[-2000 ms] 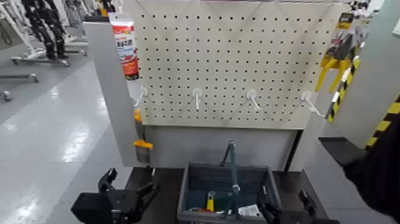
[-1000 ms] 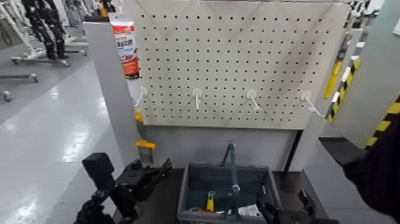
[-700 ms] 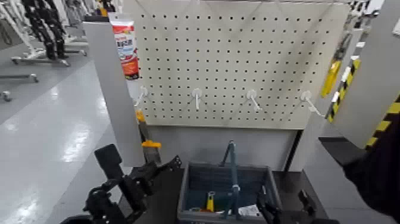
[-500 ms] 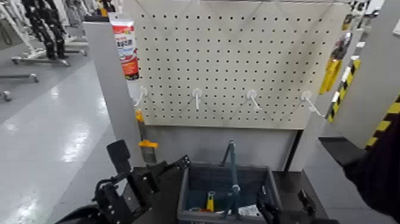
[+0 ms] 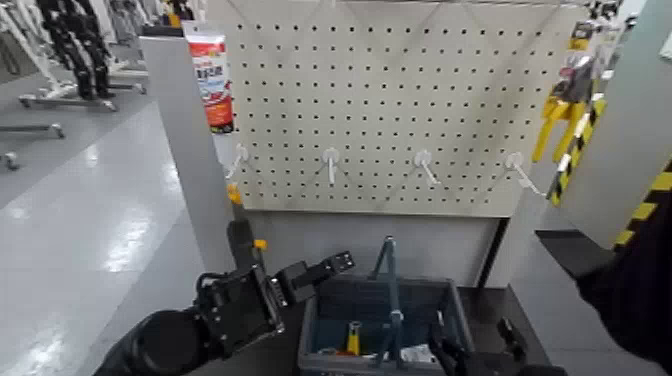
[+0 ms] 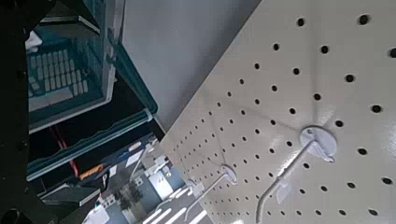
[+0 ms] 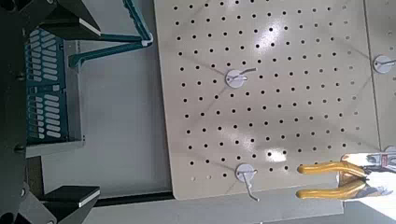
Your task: Grasp the handle of the crate.
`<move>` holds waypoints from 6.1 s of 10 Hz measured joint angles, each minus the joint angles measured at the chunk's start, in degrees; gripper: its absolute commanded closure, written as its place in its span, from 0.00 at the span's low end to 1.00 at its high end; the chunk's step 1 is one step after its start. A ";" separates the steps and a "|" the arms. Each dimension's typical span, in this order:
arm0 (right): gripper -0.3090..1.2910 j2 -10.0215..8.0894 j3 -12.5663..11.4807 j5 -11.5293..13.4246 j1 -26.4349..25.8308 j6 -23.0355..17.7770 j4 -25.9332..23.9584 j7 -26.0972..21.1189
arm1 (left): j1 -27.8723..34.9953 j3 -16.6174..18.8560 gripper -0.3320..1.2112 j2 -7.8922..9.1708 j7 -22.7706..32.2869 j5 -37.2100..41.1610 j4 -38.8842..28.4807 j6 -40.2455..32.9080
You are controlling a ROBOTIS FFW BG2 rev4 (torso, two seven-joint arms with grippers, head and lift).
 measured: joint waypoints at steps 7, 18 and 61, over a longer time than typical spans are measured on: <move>0.27 -0.09 0.82 -0.33 -0.70 -0.24 0.47 0.00 | -10.85 -9.62 0.28 -1.13 -4.16 13.30 13.41 5.80; 0.27 -0.24 2.70 -1.04 -2.38 -1.38 1.93 0.00 | -20.09 -19.07 0.29 -3.83 -14.24 25.11 30.13 7.91; 0.28 -0.26 0.84 1.12 -0.55 -2.08 0.66 -1.83 | 11.91 -0.72 0.99 -0.78 -0.66 29.97 -7.62 11.33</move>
